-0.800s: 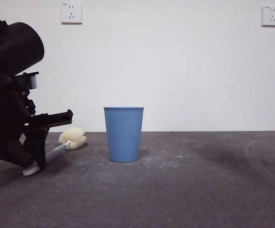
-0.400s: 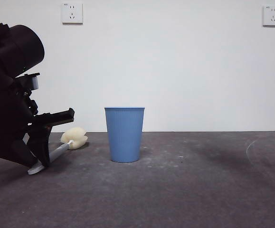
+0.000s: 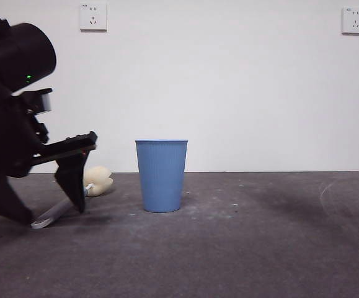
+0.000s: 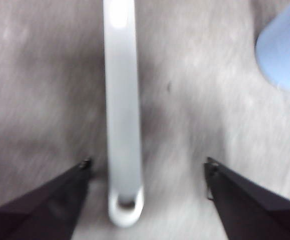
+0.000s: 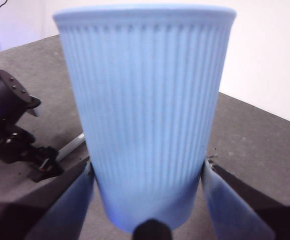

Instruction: Pick up the cup brush,pick up the cup,insert the brush into the cup,clean the cup,put the cup brush back,put the cup back to the fixed position on the table

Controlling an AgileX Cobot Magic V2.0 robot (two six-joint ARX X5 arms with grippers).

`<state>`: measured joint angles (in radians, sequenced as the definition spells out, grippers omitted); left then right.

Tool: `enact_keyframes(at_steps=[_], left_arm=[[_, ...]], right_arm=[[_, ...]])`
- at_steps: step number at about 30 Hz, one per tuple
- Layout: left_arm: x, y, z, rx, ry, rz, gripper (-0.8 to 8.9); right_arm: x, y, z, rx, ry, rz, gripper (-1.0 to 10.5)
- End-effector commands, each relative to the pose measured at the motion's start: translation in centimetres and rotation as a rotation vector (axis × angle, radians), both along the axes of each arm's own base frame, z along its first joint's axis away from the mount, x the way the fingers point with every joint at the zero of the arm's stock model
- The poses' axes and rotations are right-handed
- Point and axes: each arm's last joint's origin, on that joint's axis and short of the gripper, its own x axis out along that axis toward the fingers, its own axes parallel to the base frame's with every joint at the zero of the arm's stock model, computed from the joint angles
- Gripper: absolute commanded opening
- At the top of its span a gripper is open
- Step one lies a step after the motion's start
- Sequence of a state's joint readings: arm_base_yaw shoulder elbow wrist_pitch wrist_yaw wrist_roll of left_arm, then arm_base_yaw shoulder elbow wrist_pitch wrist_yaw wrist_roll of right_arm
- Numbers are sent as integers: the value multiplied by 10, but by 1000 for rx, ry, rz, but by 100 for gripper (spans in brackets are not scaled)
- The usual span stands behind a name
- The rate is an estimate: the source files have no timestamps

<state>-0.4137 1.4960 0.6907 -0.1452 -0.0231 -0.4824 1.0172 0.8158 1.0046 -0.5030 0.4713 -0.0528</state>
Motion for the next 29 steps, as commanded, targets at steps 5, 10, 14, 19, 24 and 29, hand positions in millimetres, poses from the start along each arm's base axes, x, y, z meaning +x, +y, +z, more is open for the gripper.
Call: enact_keyframes(at_steps=[5, 10, 14, 19, 24, 29], left_arm=[[-18, 10, 24, 16, -56, 2, 386], [-32, 15, 59, -57, -195, -6, 386], [-51, 22, 87, -129, -282, -37, 386], [-81, 34, 114, -170, -391, -70, 386], [-110, 47, 128, -174, -449, -93, 386], [-126, 53, 130, -162, -446, -109, 386]], right_arm=[[3, 3, -3, 11, -54, -33, -17], [9, 10, -19, 48, -96, -69, -17], [18, 14, -47, 66, -112, -106, -17], [38, 14, -90, 124, -124, -161, -17], [62, 6, -133, 172, -98, -201, -17], [87, 1, -163, 178, -75, -193, -16]])
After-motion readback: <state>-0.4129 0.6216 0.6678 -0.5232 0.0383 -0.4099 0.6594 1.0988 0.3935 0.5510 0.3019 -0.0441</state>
